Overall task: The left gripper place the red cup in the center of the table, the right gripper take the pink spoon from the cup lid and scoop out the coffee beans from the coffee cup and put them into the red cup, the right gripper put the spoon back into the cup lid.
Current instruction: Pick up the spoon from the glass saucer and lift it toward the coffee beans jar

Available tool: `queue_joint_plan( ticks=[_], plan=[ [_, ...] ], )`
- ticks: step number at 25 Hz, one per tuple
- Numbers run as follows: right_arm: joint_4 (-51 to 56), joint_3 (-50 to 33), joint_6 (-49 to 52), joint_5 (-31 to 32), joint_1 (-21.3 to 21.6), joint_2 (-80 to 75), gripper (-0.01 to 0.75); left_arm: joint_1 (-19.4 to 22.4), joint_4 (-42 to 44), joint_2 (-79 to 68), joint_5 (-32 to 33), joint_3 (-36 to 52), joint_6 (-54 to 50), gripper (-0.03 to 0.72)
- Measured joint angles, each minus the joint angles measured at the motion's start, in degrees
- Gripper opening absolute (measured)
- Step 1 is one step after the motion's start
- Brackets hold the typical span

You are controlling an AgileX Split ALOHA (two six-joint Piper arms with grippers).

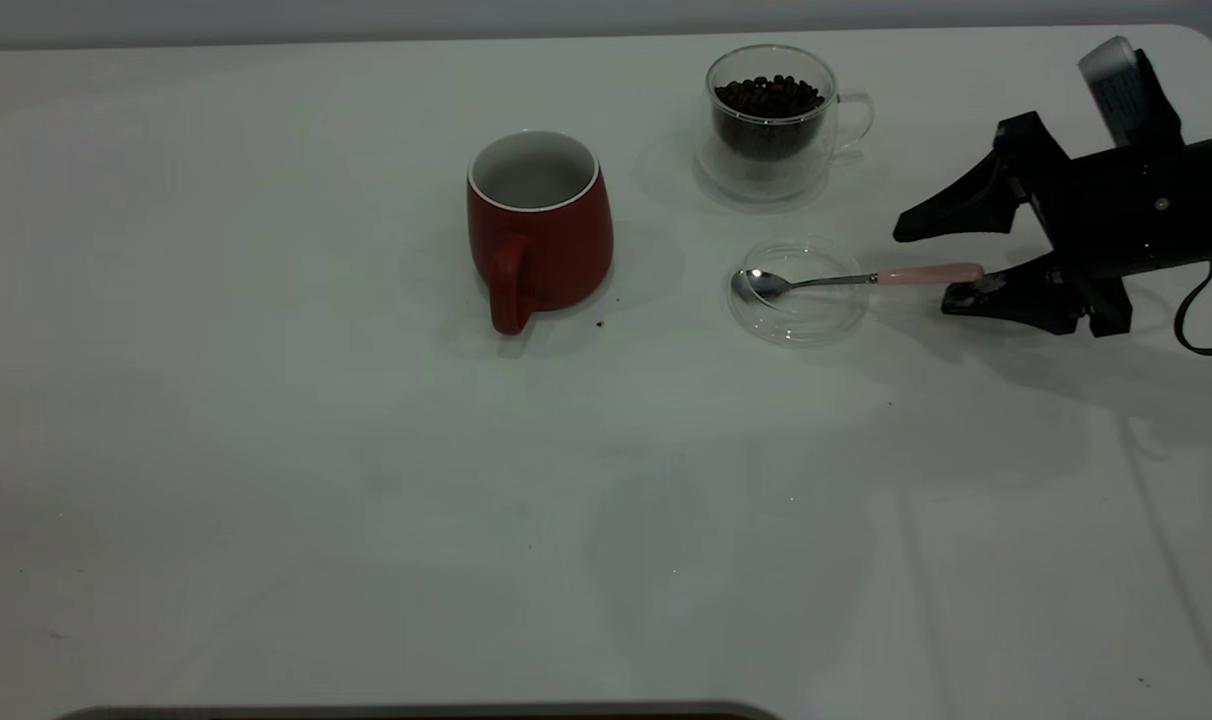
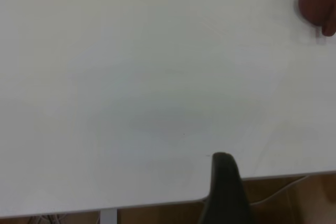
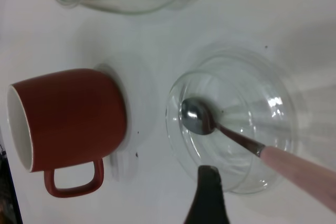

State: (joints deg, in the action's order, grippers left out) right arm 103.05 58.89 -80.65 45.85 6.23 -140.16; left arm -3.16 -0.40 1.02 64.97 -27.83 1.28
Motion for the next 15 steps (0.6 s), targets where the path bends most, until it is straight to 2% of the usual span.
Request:
queue_joint_plan(
  ticks=[3, 6, 15],
  plan=[
    [0.0, 0.2, 0.1, 0.0, -0.5, -0.1, 0.651, 0.0, 0.0, 0.0, 0.0, 0.0, 0.0, 0.588],
    [0.0, 0.2, 0.1, 0.0, -1.1, -0.1, 0.601, 0.0, 0.0, 0.0, 0.0, 0.0, 0.0, 0.588],
    [0.0, 0.2, -1.8, 0.1, -1.2, -0.1, 0.316, 0.0, 0.0, 0.0, 0.0, 0.0, 0.1, 0.588]
  ],
)
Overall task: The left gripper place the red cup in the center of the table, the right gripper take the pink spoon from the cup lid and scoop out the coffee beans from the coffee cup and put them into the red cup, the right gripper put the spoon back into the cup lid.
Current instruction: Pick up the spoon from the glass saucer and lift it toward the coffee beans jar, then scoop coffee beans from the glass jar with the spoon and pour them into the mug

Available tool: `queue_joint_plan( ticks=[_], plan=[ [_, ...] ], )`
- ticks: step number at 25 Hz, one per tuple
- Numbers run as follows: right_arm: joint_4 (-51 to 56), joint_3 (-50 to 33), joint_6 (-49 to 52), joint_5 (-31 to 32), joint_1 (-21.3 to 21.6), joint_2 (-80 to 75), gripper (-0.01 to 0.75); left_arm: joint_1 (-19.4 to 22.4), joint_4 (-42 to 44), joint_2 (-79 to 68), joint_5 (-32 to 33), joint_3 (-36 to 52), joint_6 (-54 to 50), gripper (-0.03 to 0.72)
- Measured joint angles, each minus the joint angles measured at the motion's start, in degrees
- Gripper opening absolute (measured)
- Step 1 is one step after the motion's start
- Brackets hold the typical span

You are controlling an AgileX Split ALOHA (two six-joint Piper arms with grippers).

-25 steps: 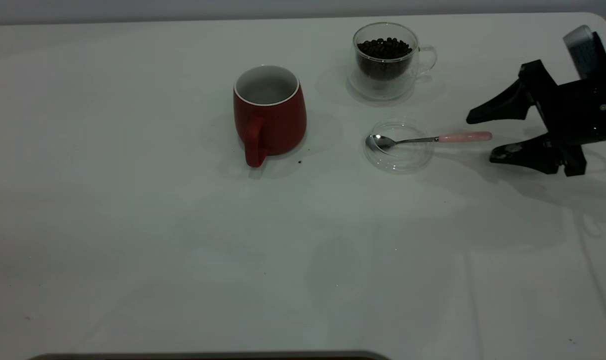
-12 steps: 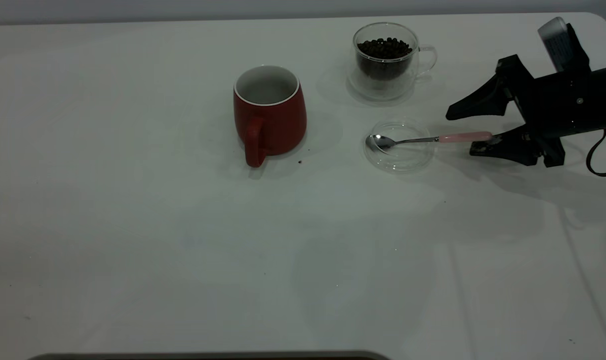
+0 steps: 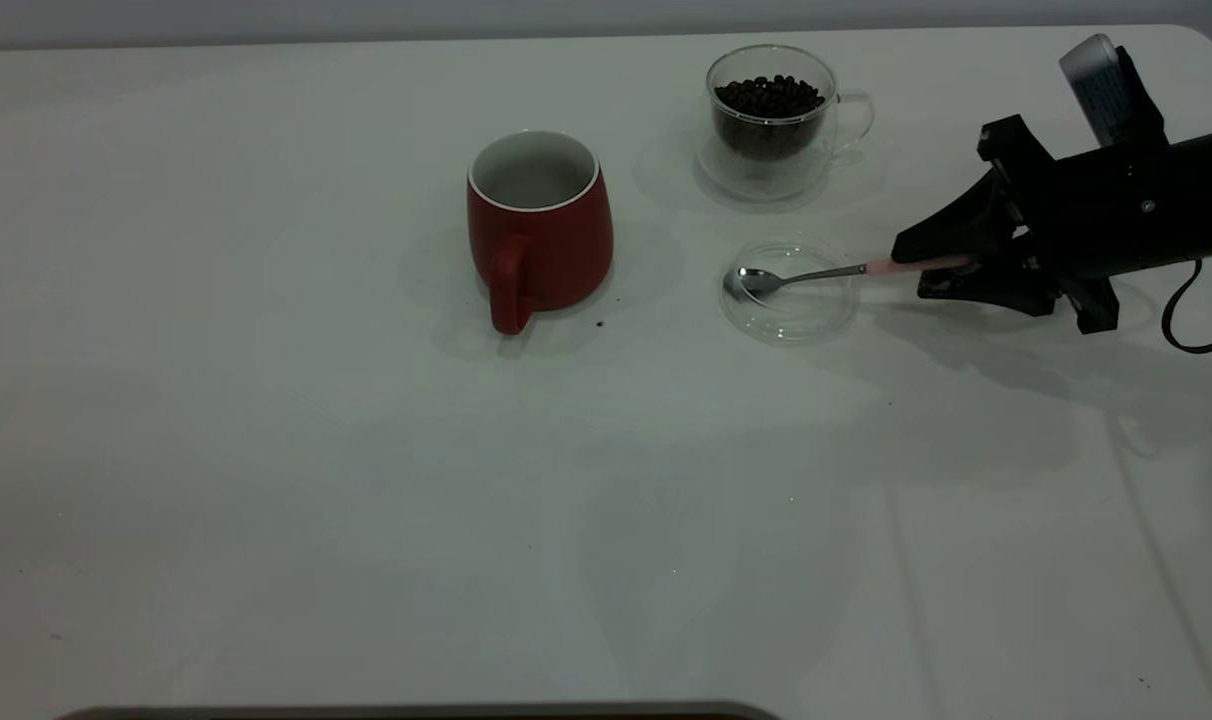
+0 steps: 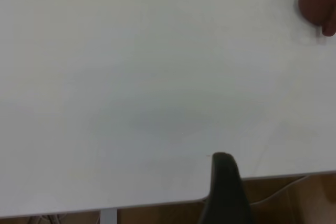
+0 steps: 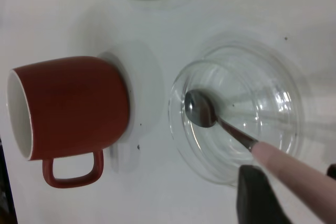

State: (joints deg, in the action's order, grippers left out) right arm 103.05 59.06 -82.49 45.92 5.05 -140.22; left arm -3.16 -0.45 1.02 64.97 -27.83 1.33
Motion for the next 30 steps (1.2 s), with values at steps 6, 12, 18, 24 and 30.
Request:
queue_joint_plan(
  ticks=[6, 12, 18, 24, 30],
  plan=[
    [-0.6, 0.0, -1.3, -0.1, 0.0, 0.0, 0.182, 0.0, 0.0, 0.0, 0.0, 0.0, 0.1, 0.588],
    [-4.9, 0.0, -1.0, 0.0, 0.0, 3.3, 0.110, 0.0, 0.0, 0.0, 0.0, 0.0, 0.1, 0.588],
    [-10.2, -3.2, 1.5, -4.4, 0.3, 9.5, 0.110, 0.0, 0.0, 0.0, 0.0, 0.0, 0.1, 0.588],
    [-11.4, -5.2, 1.5, -3.4, 0.4, 17.5, 0.110, 0.0, 0.0, 0.0, 0.0, 0.0, 0.1, 0.588],
    [-12.6, -1.2, 2.1, -2.6, 0.5, 21.9, 0.110, 0.0, 0.0, 0.0, 0.0, 0.0, 0.1, 0.588]
  ],
)
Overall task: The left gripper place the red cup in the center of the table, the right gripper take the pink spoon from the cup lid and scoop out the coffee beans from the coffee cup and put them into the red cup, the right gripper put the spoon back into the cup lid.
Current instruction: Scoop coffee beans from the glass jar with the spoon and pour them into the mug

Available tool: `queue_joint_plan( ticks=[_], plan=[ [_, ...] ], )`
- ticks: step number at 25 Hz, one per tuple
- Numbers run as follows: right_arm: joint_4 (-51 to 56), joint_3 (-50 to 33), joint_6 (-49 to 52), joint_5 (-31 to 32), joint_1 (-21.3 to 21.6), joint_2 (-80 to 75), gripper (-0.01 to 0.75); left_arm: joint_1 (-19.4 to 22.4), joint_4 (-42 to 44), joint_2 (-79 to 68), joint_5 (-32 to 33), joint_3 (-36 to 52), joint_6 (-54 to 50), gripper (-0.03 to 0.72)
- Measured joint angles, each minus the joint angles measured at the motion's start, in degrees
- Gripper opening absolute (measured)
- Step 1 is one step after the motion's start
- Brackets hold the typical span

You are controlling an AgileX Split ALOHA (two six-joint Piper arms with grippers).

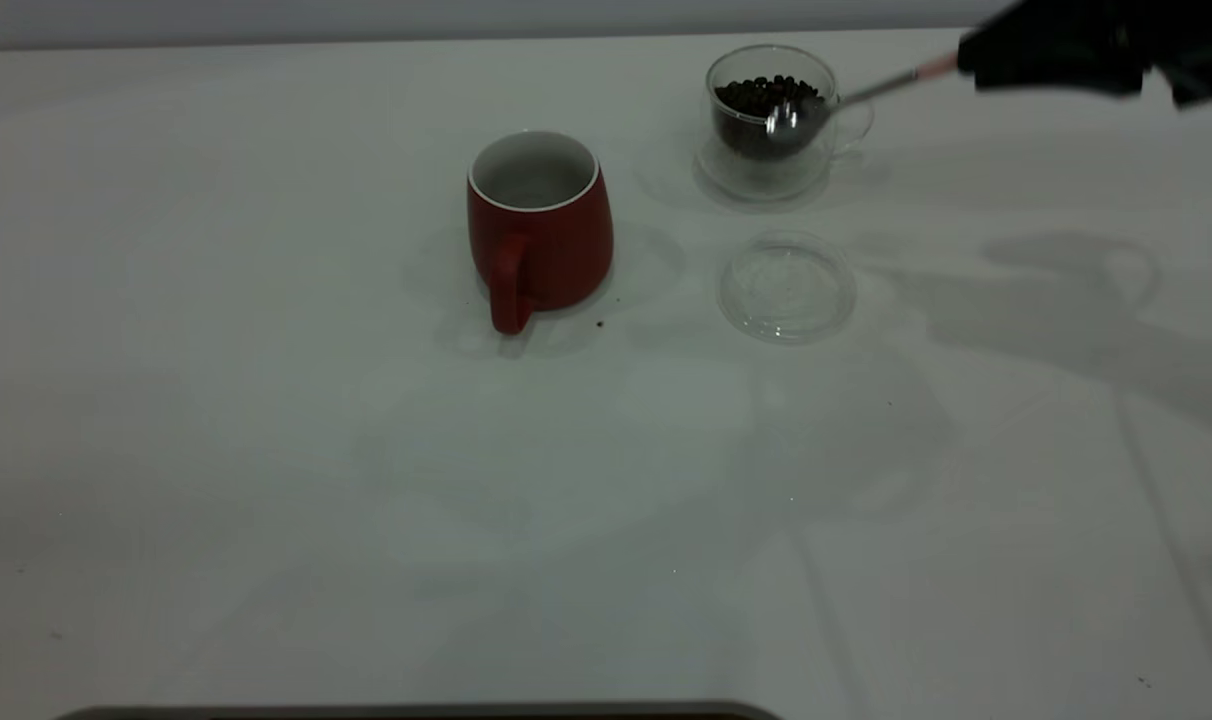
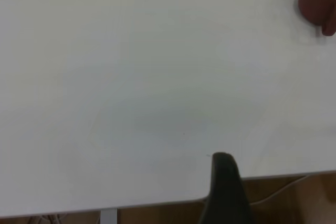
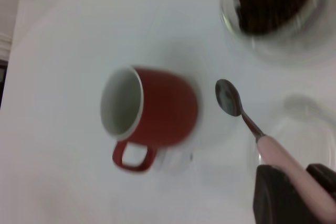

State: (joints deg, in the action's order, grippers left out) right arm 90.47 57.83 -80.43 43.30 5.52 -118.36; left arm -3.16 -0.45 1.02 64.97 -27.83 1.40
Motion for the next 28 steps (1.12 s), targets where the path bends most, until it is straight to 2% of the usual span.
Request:
queue_joint_plan(
  ticks=[8, 14, 19, 28],
  plan=[
    [-13.3, 18.9, 14.8, 1.4, 0.0, -6.2, 0.110, 0.0, 0.0, 0.0, 0.0, 0.0, -0.1, 0.588],
    [-15.9, 29.3, 17.1, 3.0, -0.4, -15.2, 0.110, 0.0, 0.0, 0.0, 0.0, 0.0, -0.1, 0.588],
    [-16.0, 34.6, 17.1, 3.4, -0.4, -21.5, 0.110, 0.0, 0.0, 0.0, 0.0, 0.0, -0.1, 0.588],
    [-14.8, 35.5, 21.3, 6.9, -0.4, -24.3, 0.110, 0.0, 0.0, 0.0, 0.0, 0.0, -0.1, 0.588]
  ],
)
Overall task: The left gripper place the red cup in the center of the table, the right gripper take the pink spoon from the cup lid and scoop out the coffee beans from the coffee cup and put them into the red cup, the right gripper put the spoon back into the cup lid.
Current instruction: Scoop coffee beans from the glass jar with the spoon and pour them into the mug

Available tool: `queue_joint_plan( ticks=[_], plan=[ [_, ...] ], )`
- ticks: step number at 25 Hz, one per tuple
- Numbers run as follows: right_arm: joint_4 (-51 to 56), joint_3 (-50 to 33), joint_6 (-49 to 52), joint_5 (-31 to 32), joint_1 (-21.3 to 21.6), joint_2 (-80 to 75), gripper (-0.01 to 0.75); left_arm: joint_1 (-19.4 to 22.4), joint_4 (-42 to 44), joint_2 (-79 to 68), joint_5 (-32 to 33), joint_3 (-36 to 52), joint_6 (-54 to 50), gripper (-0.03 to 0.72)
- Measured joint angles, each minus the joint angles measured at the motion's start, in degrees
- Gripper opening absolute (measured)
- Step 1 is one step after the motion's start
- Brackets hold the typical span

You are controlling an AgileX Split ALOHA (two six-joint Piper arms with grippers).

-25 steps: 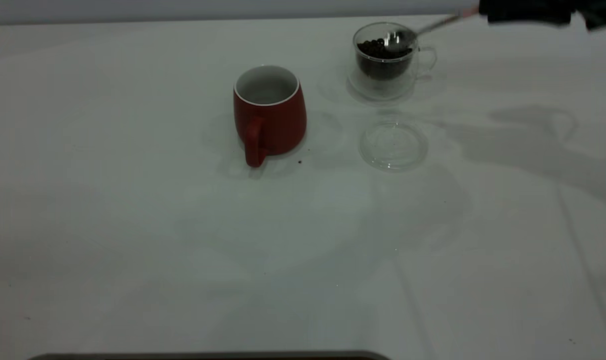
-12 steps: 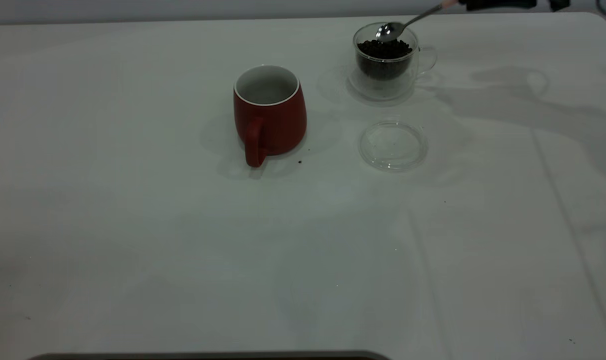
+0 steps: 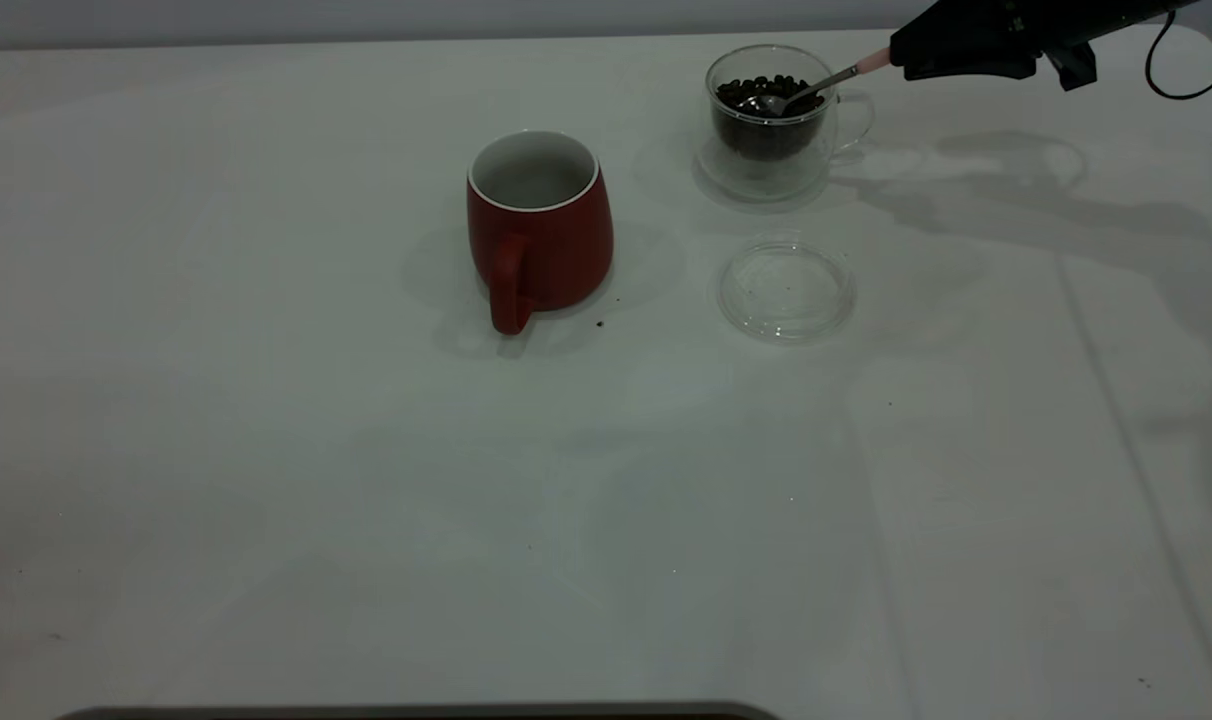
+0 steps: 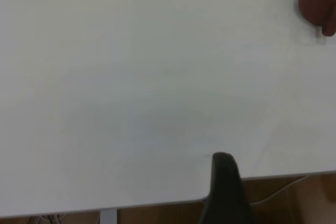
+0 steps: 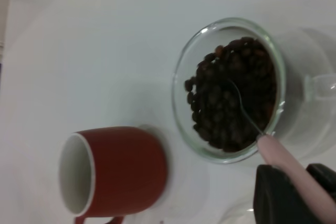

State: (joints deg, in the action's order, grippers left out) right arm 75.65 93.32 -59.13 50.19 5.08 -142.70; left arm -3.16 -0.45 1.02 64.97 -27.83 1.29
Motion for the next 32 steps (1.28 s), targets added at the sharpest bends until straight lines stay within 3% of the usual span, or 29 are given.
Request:
queue_joint_plan(
  ticks=[6, 22, 32],
  plan=[
    [0.7, 0.0, 4.6, 1.6, 0.4, -0.1, 0.110, 0.0, 0.0, 0.0, 0.0, 0.0, 0.0, 0.588],
    [12.1, 0.1, 7.4, 11.6, 6.3, -6.0, 0.110, 0.0, 0.0, 0.0, 0.0, 0.0, 0.1, 0.588],
    [16.0, 0.2, 9.3, 15.1, 7.1, -8.9, 0.110, 0.0, 0.0, 0.0, 0.0, 0.0, 0.1, 0.588]
  ],
)
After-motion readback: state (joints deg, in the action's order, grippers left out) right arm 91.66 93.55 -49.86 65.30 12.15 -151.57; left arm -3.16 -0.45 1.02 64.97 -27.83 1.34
